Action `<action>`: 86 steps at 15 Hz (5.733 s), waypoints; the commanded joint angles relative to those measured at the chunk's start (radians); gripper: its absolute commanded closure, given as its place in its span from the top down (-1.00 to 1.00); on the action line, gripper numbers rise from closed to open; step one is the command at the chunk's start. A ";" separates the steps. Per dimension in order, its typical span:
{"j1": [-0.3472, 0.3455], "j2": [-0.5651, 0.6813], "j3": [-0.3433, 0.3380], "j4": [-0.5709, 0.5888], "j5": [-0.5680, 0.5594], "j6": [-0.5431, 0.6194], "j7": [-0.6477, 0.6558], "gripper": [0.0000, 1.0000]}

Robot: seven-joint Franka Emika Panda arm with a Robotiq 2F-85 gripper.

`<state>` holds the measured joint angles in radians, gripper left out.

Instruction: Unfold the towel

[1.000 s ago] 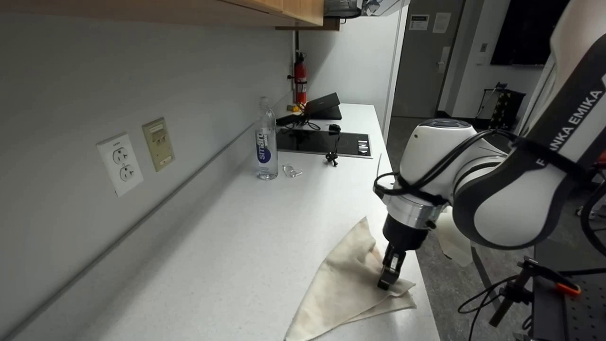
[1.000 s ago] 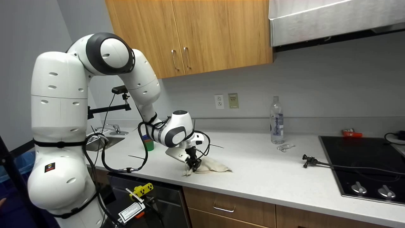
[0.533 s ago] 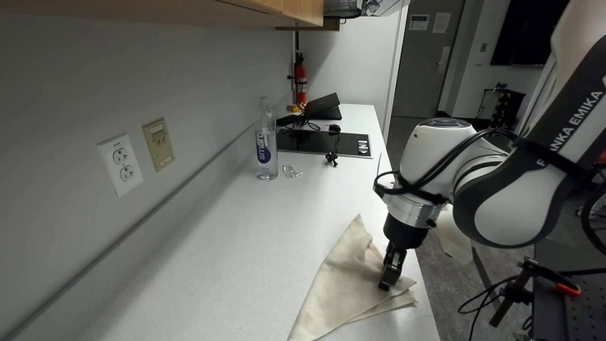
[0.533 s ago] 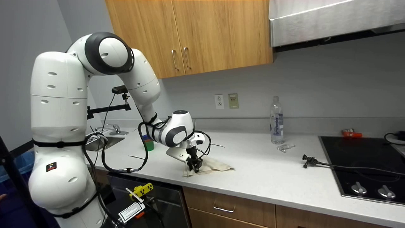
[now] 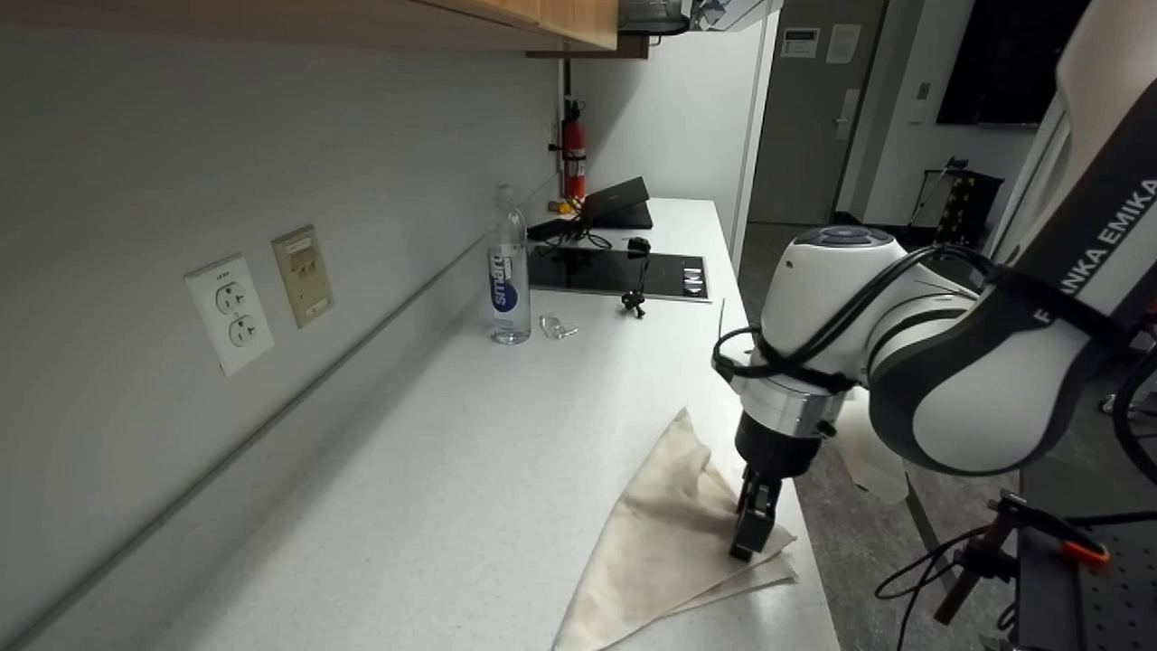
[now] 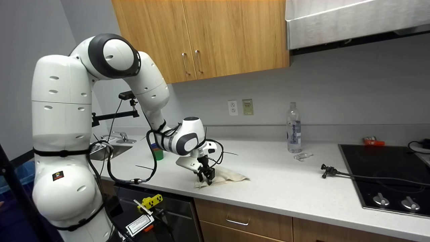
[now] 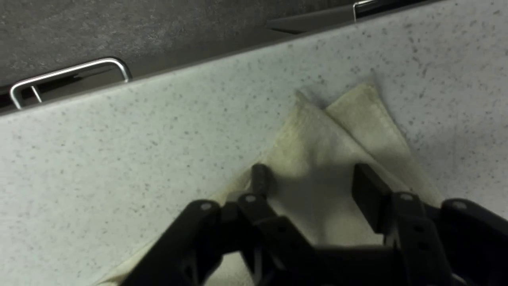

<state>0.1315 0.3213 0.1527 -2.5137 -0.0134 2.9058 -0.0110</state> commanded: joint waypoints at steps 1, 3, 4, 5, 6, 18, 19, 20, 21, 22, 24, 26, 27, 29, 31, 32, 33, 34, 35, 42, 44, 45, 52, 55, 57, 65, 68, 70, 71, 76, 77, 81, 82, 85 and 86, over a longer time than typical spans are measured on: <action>0.030 -0.036 -0.021 0.005 -0.021 -0.065 0.029 -0.43; 0.044 -0.047 -0.033 0.010 -0.040 -0.092 0.040 -0.56; 0.048 -0.051 -0.035 0.012 -0.047 -0.104 0.043 -0.27; 0.052 -0.056 -0.037 0.014 -0.058 -0.118 0.052 -0.02; 0.060 -0.060 -0.043 0.016 -0.072 -0.131 0.064 -0.02; 0.051 -0.085 -0.020 0.018 -0.064 -0.194 0.071 -0.40; 0.047 -0.084 -0.019 0.018 -0.059 -0.194 0.068 -0.58; 0.044 -0.084 -0.016 0.019 -0.052 -0.193 0.063 -0.72; 0.043 -0.084 -0.016 0.019 -0.049 -0.193 0.064 -0.89; 0.043 -0.084 -0.017 0.020 -0.047 -0.193 0.065 -0.97; 0.045 -0.083 -0.018 0.021 -0.043 -0.196 0.068 -1.00; 0.045 -0.083 -0.016 0.022 -0.040 -0.196 0.066 -0.99; 0.051 -0.088 -0.022 0.023 -0.053 -0.194 0.076 -0.99; 0.075 -0.099 -0.050 0.033 -0.109 -0.186 0.118 -0.99; 0.106 -0.113 -0.087 0.056 -0.204 -0.184 0.183 -0.99; 0.126 -0.117 -0.110 0.077 -0.268 -0.185 0.226 -0.99; 0.140 -0.118 -0.127 0.099 -0.324 -0.188 0.263 -0.99; 0.152 -0.112 -0.141 0.128 -0.377 -0.191 0.301 -0.99; 0.161 -0.106 -0.149 0.153 -0.421 -0.189 0.336 -0.99; 0.231 0.032 -0.211 0.370 -0.650 -0.166 0.570 -0.99; 0.257 0.086 -0.245 0.434 -0.720 -0.171 0.642 -0.99; 0.268 0.114 -0.261 0.466 -0.746 -0.173 0.674 -0.99; 0.301 0.238 -0.312 0.610 -0.772 -0.158 0.770 -0.99; 0.297 0.268 -0.301 0.648 -0.757 -0.160 0.768 -0.99; 0.290 0.278 -0.291 0.661 -0.740 -0.153 0.758 -0.44; 0.286 0.242 -0.273 0.650 -0.730 -0.075 0.771 0.73; 0.261 0.209 -0.228 0.611 -0.691 -0.077 0.729 1.00; 0.247 0.168 -0.189 0.555 -0.626 -0.095 0.664 1.00; 0.243 0.142 -0.171 0.521 -0.593 -0.111 0.633 1.00; 0.242 -0.016 -0.122 0.329 -0.417 -0.156 0.471 1.00; 0.238 -0.058 -0.112 0.288 -0.393 -0.168 0.445 1.00; 0.223 -0.223 -0.087 0.154 -0.357 -0.221 0.390 1.00; 0.221 -0.270 -0.081 0.128 -0.363 -0.244 0.393 1.00; 0.192 -0.400 -0.039 0.055 -0.341 -0.292 0.371 1.00; 0.187 -0.450 -0.020 0.035 -0.330 -0.316 0.367 1.00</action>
<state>0.3574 0.0408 0.0739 -2.3801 -0.3991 2.6537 0.4117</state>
